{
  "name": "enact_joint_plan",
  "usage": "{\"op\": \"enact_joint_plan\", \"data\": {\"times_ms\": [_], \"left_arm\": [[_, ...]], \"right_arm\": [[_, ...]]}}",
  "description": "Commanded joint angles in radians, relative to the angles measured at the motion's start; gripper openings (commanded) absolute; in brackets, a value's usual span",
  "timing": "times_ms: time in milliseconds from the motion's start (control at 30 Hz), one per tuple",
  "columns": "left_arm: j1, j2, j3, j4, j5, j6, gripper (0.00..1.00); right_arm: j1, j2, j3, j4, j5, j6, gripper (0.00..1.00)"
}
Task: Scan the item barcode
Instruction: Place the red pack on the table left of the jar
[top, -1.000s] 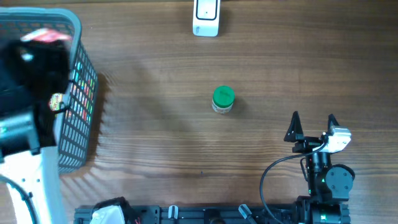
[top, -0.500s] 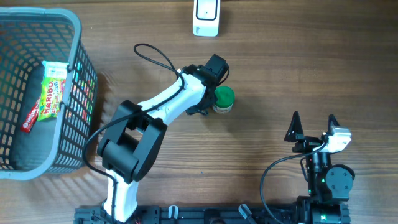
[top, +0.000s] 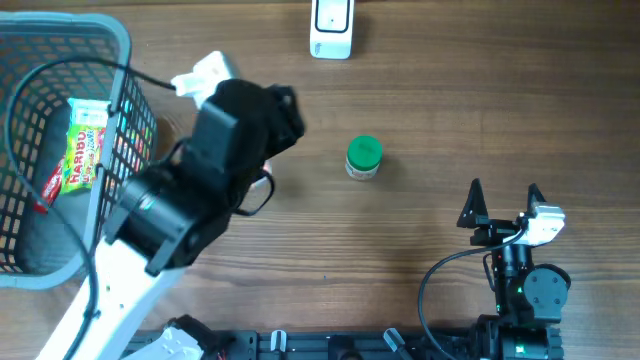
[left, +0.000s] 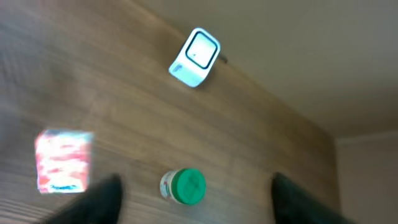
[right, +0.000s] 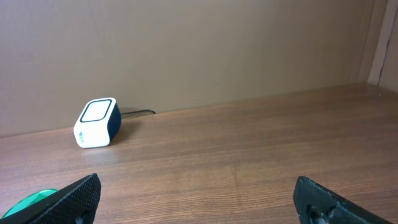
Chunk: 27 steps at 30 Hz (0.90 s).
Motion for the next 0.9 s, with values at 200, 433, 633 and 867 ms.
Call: {"op": "enact_joint_plan", "data": {"times_ms": [200, 433, 633, 867], "left_arm": [[0.003, 0.277, -0.005, -0.02, 0.137, 0.014, 0.18], [0.003, 0.274, -0.004, -0.03, 0.158, 0.092, 1.0], [0.164, 0.084, 0.193, -0.039, 0.158, 0.321, 1.0], [0.666, -0.079, 0.262, -0.175, -0.091, 0.16, 1.0]], "right_arm": [[0.003, -0.006, -0.001, 0.003, 0.005, -0.011, 1.0], [0.003, -0.006, -0.001, 0.003, 0.005, -0.011, 1.0], [0.003, -0.006, -0.001, 0.003, 0.005, -0.011, 1.0], [0.003, -0.006, -0.001, 0.003, 0.005, -0.011, 1.0]]}}
